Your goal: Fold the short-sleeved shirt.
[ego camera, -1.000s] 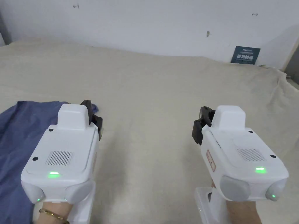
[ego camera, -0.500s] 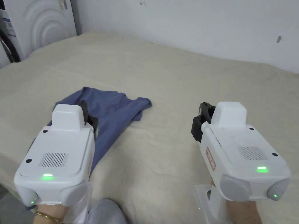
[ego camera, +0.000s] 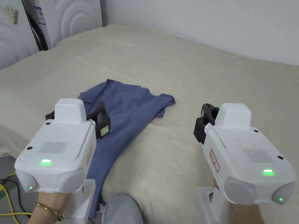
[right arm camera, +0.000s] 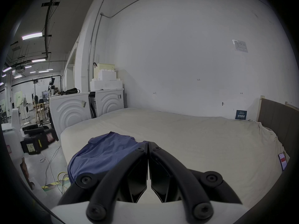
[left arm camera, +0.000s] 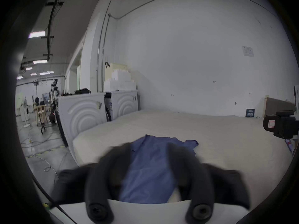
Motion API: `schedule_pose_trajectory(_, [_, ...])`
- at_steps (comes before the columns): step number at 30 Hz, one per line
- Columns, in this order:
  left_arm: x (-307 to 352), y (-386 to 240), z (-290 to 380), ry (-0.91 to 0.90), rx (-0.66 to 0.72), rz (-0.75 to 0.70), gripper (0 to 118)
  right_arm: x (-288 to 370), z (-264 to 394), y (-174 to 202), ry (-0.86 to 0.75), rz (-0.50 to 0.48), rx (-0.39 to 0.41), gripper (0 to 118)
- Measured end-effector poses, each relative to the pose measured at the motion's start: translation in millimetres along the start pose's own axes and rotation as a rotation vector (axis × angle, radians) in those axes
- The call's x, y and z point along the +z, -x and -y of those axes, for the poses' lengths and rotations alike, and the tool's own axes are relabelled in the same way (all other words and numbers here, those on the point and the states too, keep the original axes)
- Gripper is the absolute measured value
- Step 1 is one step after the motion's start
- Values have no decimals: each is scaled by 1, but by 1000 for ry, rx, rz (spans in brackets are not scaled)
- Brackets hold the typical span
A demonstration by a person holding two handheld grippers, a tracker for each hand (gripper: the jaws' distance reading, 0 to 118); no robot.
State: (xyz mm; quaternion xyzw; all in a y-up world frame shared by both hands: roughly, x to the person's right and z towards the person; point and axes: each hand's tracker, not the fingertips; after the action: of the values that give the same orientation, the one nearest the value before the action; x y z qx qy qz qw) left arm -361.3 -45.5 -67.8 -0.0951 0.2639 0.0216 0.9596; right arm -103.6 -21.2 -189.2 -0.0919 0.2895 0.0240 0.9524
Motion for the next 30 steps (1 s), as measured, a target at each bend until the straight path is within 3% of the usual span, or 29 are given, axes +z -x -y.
schedule_pose_trajectory(1, [-7,0,-1,27,1,17,101,-1,0,0,3,-4,-3,0])
schedule_pose_trajectory(2, [-14,0,-3,35,-1,22,116,-2,0,0,5,-5,-4,0])
schedule_pose_trajectory(3, [-20,-1,-5,33,-2,23,118,-4,0,0,5,-4,-3,0])
schedule_pose_trajectory(10, [-92,-13,-40,142,0,100,118,-19,-2,-3,24,-11,7,0])
schedule_pose_trajectory(14, [-163,-26,-45,281,-93,125,118,-34,-1,-8,42,-16,7,0])
schedule_pose_trajectory(22, [-315,-55,-15,595,-126,213,118,-73,5,-24,77,-16,-6,0])
schedule_pose_trajectory(25, [-353,-67,6,714,-159,180,118,-83,9,-30,88,-7,-1,0])
schedule_pose_trajectory(30, [-401,-71,37,872,-136,84,96,-91,16,-41,116,-1,-4,0])
